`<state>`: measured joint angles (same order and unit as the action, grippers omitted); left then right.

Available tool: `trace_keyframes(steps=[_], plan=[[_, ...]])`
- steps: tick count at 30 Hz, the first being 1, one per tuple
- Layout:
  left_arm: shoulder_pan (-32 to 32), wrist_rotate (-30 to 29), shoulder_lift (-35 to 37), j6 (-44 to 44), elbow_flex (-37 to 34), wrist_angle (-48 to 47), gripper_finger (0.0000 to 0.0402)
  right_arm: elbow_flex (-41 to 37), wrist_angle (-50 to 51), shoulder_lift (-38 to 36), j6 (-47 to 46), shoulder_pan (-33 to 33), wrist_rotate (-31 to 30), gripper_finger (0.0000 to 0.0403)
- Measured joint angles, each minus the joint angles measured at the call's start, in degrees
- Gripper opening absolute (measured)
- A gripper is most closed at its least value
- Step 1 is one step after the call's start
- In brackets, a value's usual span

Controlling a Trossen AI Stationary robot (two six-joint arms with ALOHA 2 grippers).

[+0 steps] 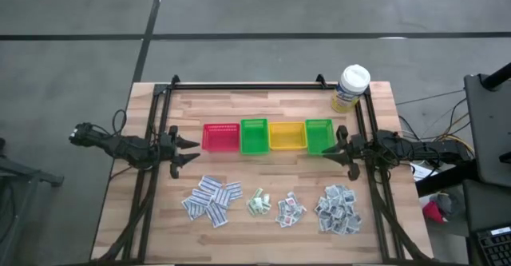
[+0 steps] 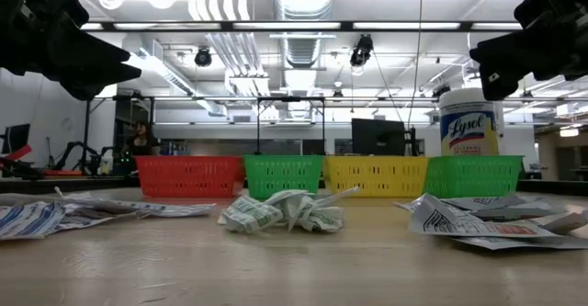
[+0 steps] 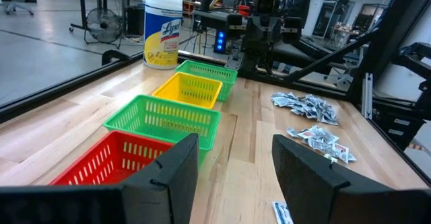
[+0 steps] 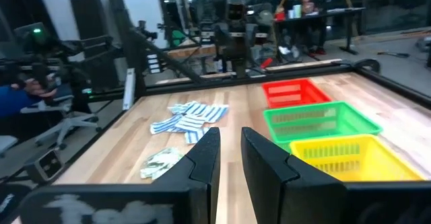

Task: Pick & Place First Aid Supplies
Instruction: Put the alcohol pad into the red basket

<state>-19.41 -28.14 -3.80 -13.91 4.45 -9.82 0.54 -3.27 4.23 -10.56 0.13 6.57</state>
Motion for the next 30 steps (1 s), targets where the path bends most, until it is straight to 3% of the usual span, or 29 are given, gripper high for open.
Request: trace_keyframes(steps=[9,15,21,30], plan=[[0.02,-0.02,0.01,-0.02,0.02,0.0,0.0188,0.01,0.03,0.0,-4.15,0.04,9.59,0.0057],[0.01,-0.02,-0.02,-0.02,0.02,0.0,0.0188,0.33,0.87,2.63,-9.36,1.37,11.95,0.0057],[0.01,-0.02,-0.02,-0.02,0.02,0.0,0.0188,8.54,15.76,10.47,-10.49,4.0,11.46,0.0057],[0.0,-0.02,-0.02,-0.02,0.02,0.0,0.0188,22.6,35.13,28.82,-17.49,4.83,10.2,0.0057]])
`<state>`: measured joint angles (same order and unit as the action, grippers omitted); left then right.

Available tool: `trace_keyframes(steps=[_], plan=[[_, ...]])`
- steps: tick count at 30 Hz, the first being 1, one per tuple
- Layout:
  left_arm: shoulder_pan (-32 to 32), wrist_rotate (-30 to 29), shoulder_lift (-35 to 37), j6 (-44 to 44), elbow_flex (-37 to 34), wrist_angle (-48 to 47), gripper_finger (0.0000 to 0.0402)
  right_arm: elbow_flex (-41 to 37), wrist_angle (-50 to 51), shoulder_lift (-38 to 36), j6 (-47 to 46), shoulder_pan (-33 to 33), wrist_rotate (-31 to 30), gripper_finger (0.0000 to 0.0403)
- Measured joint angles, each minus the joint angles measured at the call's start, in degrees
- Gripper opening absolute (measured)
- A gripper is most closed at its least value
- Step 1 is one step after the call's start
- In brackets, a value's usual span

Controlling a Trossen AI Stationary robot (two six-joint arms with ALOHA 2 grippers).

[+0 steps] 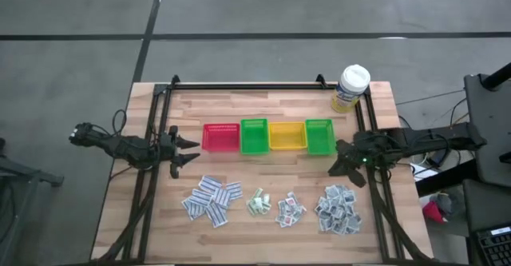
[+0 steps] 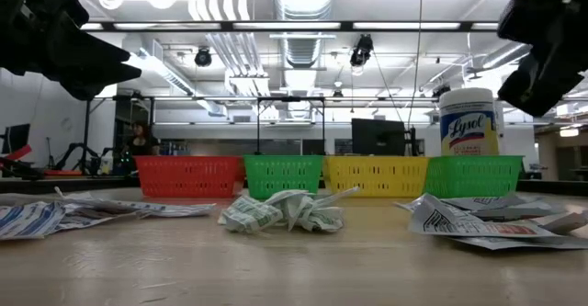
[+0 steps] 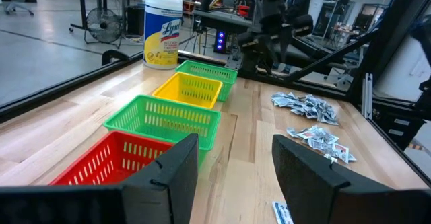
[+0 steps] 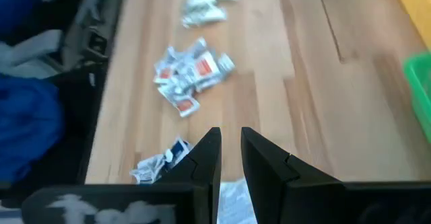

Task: Pick & Place First Aid Supplies
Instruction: Put the alcohol pad into the red basket

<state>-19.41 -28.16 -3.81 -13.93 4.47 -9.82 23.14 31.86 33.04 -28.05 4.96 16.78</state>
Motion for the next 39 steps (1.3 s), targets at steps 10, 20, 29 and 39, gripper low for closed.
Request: trace_keyframes(steps=[10,20,29,39], plan=[[0.0,0.02,0.0,0.02,0.0,-0.01,0.0188,6.59,5.74,19.6,-8.26,4.48,1.31,0.0057],[-0.01,0.0,0.0,0.44,0.0,-0.02,0.0188,9.48,8.44,33.69,-8.23,7.95,1.27,0.0057],[0.01,0.0,0.0,0.5,0.0,-0.04,0.0188,9.48,9.3,39.54,-8.02,7.95,1.18,0.0112],[0.01,0.0,0.0,0.49,0.0,-0.07,0.0188,9.48,9.68,39.43,-7.84,7.91,-2.67,0.0162]])
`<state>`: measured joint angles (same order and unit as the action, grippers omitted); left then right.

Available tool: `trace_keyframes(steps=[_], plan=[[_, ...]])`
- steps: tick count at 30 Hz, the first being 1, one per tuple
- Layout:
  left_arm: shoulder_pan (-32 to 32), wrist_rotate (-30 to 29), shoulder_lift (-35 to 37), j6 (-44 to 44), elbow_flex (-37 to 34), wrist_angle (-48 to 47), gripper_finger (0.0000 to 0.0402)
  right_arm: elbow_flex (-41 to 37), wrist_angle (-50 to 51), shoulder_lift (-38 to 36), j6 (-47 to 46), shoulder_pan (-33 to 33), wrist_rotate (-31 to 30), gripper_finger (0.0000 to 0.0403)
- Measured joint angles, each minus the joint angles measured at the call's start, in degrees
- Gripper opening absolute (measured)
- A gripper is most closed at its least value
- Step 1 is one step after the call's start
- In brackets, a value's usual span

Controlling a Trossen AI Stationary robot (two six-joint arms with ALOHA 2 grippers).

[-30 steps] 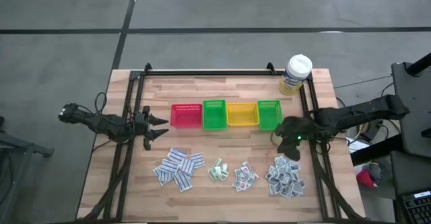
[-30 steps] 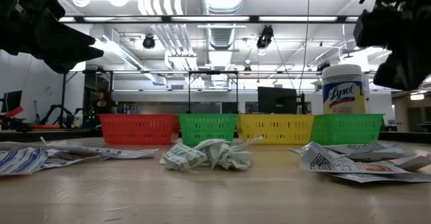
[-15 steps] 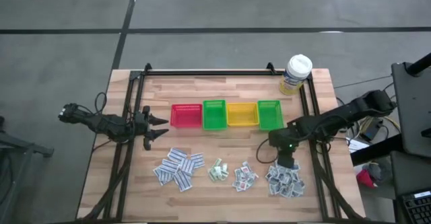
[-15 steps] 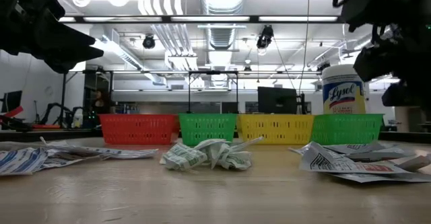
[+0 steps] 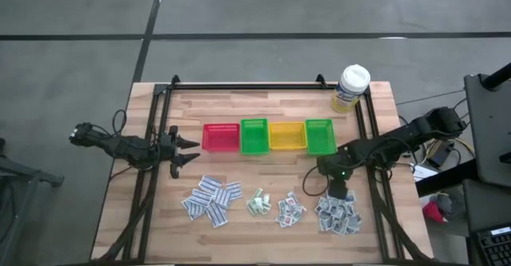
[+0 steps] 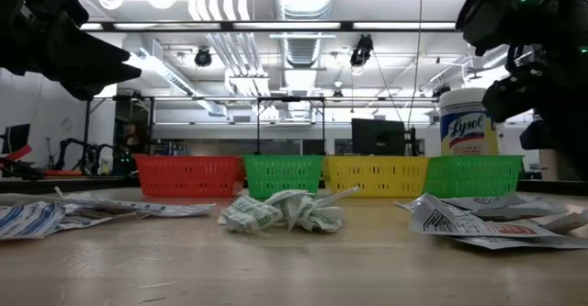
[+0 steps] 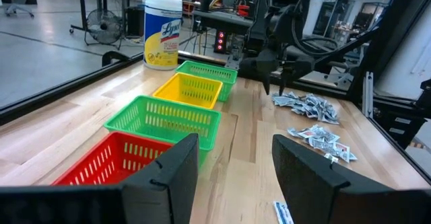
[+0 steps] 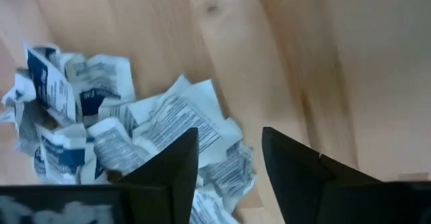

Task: Pick & Place First Aid Supplies
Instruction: Put the alcohol pad into the red basket

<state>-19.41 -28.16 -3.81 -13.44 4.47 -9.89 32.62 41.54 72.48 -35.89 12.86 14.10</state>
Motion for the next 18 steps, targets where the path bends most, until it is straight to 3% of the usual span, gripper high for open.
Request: trace_keyframes(steps=[18], plan=[[0.0,0.0,0.0,-0.01,0.0,0.0,0.0188,-0.02,-0.28,3.4,2.62,2.05,-0.79,0.0158]])
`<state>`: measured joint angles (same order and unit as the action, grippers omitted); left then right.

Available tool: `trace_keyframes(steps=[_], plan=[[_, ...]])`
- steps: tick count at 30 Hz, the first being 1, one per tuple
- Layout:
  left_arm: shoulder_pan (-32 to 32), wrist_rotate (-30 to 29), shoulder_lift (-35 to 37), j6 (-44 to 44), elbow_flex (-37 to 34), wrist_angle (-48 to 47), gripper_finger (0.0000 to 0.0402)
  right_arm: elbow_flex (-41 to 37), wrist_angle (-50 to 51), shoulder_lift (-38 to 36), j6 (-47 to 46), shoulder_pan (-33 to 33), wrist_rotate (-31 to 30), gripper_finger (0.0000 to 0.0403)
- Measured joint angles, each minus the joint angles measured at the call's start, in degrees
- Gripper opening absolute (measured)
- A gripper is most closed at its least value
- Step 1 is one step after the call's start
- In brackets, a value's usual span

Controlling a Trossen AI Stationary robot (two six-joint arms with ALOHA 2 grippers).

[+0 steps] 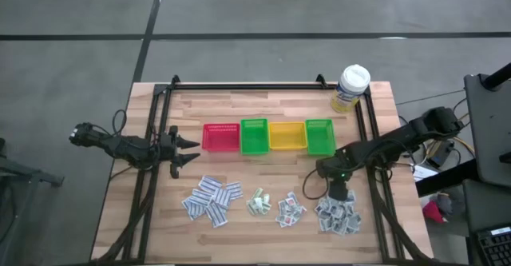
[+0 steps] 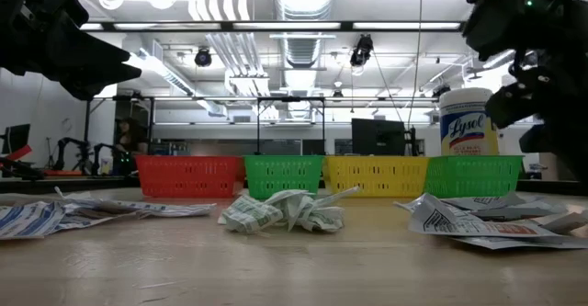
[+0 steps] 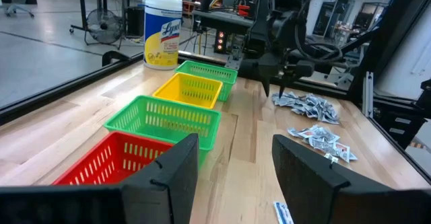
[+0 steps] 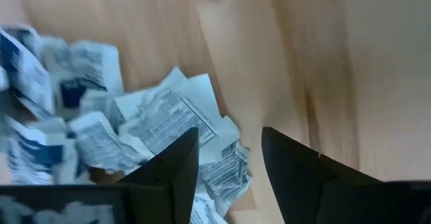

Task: Pick & Place First Aid Supplies
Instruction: Put the alcohol pad into the red basket

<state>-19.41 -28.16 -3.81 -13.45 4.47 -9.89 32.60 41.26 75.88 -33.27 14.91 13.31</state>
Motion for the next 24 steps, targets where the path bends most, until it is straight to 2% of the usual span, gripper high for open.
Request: trace_keyframes(steps=[8,16,24], plan=[[0.01,0.0,0.0,0.0,0.0,0.0,0.0188,1.24,0.57,4.61,2.98,1.38,-2.52,0.0146],[0.01,0.0,0.02,0.0,0.0,0.0,0.0188,3.52,-0.35,4.98,5.55,1.36,-6.22,0.0134],[0.01,0.0,0.0,0.0,0.0,-0.02,0.0188,3.63,-0.16,5.99,7.43,1.36,-6.39,0.011]])
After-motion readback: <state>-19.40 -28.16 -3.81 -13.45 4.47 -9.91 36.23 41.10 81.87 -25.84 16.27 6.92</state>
